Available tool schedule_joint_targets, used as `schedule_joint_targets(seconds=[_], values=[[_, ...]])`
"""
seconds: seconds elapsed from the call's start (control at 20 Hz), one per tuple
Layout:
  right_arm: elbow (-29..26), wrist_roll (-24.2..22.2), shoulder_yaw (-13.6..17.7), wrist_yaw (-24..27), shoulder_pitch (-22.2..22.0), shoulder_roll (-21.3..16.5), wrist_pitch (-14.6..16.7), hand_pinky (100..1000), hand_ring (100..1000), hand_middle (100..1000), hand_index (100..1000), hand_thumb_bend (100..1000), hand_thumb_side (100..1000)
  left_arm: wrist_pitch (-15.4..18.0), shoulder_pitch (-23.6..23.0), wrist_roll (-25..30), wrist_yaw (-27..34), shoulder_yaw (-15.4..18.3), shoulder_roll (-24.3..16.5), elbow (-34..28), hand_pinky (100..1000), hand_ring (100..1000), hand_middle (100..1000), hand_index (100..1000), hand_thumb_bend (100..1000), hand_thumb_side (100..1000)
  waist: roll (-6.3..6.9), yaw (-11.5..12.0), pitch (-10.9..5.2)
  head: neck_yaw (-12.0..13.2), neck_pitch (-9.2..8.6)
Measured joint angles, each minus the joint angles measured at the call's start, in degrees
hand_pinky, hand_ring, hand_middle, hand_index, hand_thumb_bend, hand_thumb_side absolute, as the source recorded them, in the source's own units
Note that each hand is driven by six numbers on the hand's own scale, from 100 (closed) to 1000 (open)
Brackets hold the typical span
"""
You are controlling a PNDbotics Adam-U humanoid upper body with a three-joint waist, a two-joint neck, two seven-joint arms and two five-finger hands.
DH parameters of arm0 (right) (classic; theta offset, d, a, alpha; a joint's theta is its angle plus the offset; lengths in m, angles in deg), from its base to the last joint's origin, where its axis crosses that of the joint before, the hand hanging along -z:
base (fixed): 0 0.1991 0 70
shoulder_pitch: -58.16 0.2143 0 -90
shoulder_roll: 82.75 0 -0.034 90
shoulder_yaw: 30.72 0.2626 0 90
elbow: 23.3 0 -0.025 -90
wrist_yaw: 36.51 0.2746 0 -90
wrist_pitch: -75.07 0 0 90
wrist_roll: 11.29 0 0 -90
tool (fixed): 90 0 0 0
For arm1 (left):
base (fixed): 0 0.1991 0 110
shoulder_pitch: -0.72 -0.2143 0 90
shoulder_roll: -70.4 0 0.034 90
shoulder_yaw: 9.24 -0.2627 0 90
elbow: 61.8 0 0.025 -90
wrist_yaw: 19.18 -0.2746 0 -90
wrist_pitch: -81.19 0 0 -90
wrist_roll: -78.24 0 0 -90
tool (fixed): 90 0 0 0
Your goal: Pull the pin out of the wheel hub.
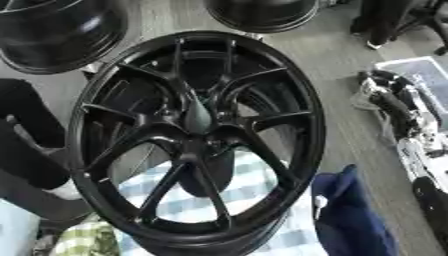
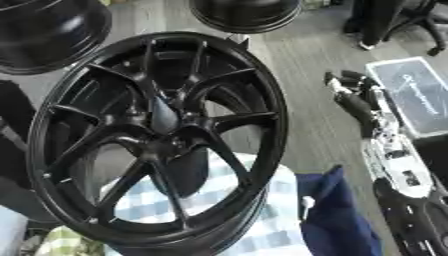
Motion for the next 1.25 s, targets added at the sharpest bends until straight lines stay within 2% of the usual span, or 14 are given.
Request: schedule_joint_targets(seconds=[0.1, 0.25, 0.4, 0.5, 0.55, 0.65, 0.7, 0.95, 1.1, 1.25], values=[[0.00, 0.09, 0.03, 0.01, 0.00, 0.00, -0.07, 857, 776, 720, 801, 322, 368, 0.02, -0.42, -0.71, -0.76, 0.46, 0.03, 0.05, 870, 813, 770, 842, 513, 402, -0.02, 0.03, 0.00, 0.00, -0.01], [0.00, 0.18, 0.04, 0.03, 0.00, 0.00, -0.05, 857, 776, 720, 801, 322, 367, 0.13, -0.73, -1.71, -1.51, 0.89, 0.10, 0.18, 868, 810, 767, 845, 510, 422, -0.03, 0.20, 0.00, 0.03, -0.01], [-0.01, 0.19, 0.04, 0.04, 0.00, 0.00, -0.04, 857, 776, 720, 800, 322, 367, 0.10, -0.72, -3.05, -1.57, 1.24, 0.44, 0.29, 858, 792, 750, 822, 416, 425, -0.04, 0.28, 0.00, 0.13, -0.02], [-0.01, 0.19, 0.04, 0.05, 0.00, 0.00, -0.04, 857, 776, 720, 800, 322, 367, 0.11, -0.65, -5.66, -0.26, 1.63, 1.20, 0.10, 812, 727, 688, 758, 310, 407, -0.07, 0.26, 0.00, 0.24, -0.01], [-0.01, 0.20, 0.04, 0.05, 0.00, 0.01, -0.04, 857, 776, 720, 800, 322, 367, 0.14, -0.62, -8.39, 1.45, 2.00, 1.90, -0.30, 792, 694, 662, 731, 279, 371, -0.14, 0.17, -0.01, 0.37, -0.01], [-0.01, 0.23, 0.04, 0.07, 0.00, 0.02, -0.03, 857, 776, 720, 800, 322, 367, -0.38, -0.63, -16.32, 5.34, 2.62, 3.82, -1.64, 769, 661, 641, 701, 203, 377, -0.35, -0.18, -0.02, 0.71, -0.01], [-0.01, 0.24, 0.04, 0.08, 0.00, 0.04, -0.02, 857, 776, 720, 800, 321, 367, -1.10, -0.64, -20.66, 7.46, 2.77, 5.07, -2.51, 766, 658, 639, 699, 193, 381, -0.43, -0.34, -0.04, 0.93, 0.00], [-0.13, 0.31, 0.04, 0.31, 0.03, 0.14, 0.01, 857, 776, 720, 800, 321, 365, -8.13, -2.21, -40.25, 14.81, 3.04, 13.34, -9.26, 754, 648, 649, 701, 160, 466, -0.86, -0.83, -0.20, 1.86, 0.00], [-0.35, 0.39, 0.05, 0.49, 0.15, 0.48, 0.02, 856, 776, 720, 800, 321, 363, -13.06, -3.72, -48.08, 16.43, 2.72, 19.39, -13.38, 750, 646, 649, 701, 170, 504, -1.15, -0.99, -0.21, 2.38, 0.00], [-0.51, 0.45, 0.05, 0.51, 0.58, 0.68, -0.02, 856, 776, 720, 800, 321, 361, -16.72, -4.96, -53.69, 17.20, 2.21, 25.44, -16.18, 746, 643, 645, 691, 185, 557, -1.63, -1.15, -0.21, 2.89, -0.01]])
